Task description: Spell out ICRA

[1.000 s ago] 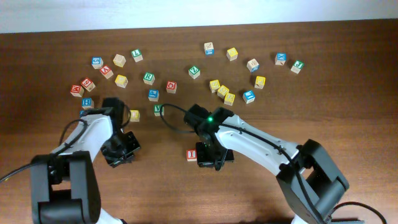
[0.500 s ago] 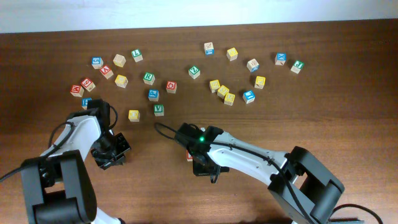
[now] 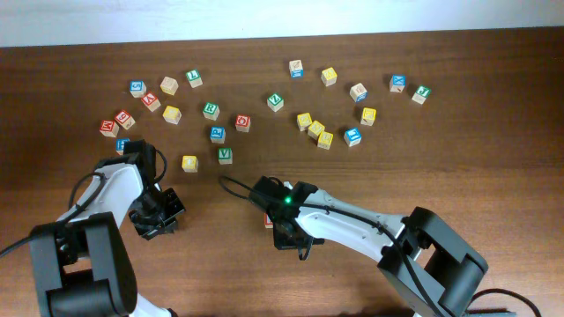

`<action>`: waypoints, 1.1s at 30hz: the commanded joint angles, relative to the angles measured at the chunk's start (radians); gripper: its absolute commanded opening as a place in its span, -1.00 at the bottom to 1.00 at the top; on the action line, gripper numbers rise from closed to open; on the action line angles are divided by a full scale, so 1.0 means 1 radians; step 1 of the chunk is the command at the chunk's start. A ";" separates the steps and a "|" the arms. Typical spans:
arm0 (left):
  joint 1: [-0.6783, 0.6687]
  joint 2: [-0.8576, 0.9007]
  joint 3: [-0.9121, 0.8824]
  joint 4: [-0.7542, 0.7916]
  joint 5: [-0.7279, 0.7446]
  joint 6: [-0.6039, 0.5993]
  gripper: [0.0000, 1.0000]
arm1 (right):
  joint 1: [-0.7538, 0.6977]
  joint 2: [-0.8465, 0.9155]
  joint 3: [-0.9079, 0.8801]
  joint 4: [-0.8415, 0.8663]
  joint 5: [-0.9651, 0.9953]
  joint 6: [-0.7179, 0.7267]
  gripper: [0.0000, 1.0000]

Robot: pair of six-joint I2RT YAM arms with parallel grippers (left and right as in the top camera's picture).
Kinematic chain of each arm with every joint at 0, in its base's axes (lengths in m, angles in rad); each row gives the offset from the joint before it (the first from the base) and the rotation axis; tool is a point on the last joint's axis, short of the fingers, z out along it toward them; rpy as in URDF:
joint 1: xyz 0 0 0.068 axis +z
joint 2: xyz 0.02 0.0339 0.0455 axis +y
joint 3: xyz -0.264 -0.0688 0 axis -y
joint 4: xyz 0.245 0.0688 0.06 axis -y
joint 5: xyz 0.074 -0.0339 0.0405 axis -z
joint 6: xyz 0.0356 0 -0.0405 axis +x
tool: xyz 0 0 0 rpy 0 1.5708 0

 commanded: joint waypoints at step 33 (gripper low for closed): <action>0.004 0.014 0.013 -0.001 -0.014 0.013 -0.99 | 0.001 -0.016 -0.008 -0.022 -0.002 -0.036 -0.92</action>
